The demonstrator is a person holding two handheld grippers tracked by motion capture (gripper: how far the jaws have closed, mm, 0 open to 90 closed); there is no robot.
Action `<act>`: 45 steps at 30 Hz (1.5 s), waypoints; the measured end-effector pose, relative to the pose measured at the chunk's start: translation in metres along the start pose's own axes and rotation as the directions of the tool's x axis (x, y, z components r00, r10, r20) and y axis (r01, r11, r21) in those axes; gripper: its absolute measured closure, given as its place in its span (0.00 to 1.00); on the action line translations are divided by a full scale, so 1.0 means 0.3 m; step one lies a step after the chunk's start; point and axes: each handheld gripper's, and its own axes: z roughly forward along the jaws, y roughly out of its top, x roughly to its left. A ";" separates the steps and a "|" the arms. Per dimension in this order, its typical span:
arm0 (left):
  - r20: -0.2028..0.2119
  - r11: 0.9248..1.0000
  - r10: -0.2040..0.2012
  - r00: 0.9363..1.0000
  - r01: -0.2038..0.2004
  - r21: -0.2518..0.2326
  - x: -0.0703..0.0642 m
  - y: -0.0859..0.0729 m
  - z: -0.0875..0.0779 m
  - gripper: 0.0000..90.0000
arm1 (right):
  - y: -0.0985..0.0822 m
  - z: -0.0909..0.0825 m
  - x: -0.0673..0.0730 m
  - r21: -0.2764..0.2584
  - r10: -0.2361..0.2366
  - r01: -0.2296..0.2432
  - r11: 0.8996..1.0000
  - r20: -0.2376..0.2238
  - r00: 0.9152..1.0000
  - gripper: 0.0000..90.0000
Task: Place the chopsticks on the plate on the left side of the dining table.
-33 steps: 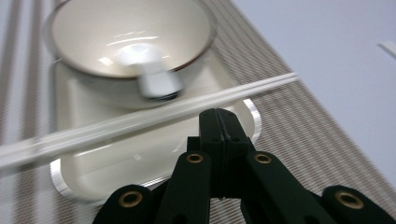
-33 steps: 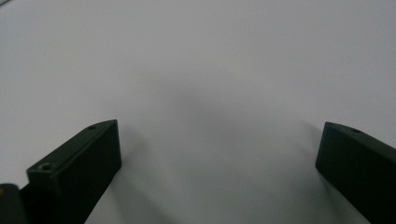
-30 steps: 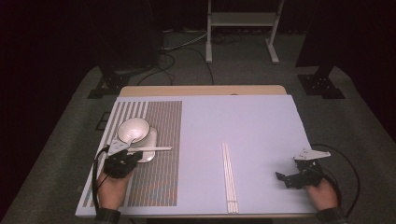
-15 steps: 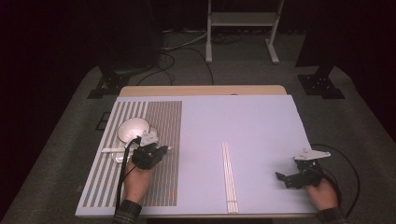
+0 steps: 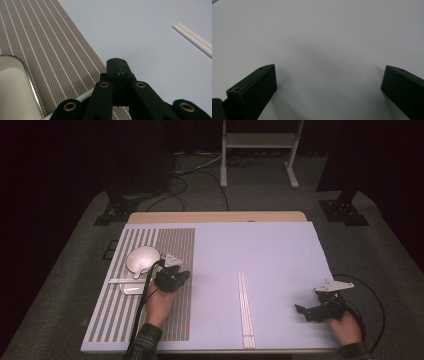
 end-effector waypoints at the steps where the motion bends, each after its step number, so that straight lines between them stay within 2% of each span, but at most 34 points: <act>1: -0.001 1.000 -0.001 1.000 0.001 0.003 0.002 0.000 0.006 1.00 | 0.000 0.000 0.000 0.000 0.000 0.000 1.000 0.000 1.000 0.00; 9: -0.006 1.000 0.007 1.000 -0.006 0.025 0.001 -0.003 0.032 1.00 | 0.000 0.000 0.000 0.000 0.000 0.000 1.000 0.000 1.000 0.00; 23: -0.029 0.999 0.005 1.000 -0.004 0.041 0.018 -0.008 0.026 1.00 | 0.000 0.000 0.000 0.000 0.001 -0.001 1.000 0.000 1.000 0.00; 35: 0.002 1.000 -0.025 1.000 0.025 0.001 0.027 -0.001 0.002 0.99 | 0.000 0.000 0.000 0.000 0.001 -0.001 1.000 0.000 1.000 0.00; 38: 0.007 0.999 -0.036 0.999 0.036 -0.007 0.033 -0.001 -0.006 0.96 | 0.000 0.000 0.000 0.000 0.001 -0.001 1.000 0.000 1.000 0.00; 42: 0.012 1.000 -0.021 1.000 0.021 -0.012 0.018 -0.001 -0.016 0.89 | 0.000 0.000 0.000 0.000 0.001 -0.001 1.000 0.000 1.000 0.00; 45: 0.028 1.000 -0.010 1.000 0.010 -0.012 0.005 0.000 -0.026 0.80 | 0.000 0.000 0.000 0.000 0.000 0.000 1.000 0.000 1.000 0.00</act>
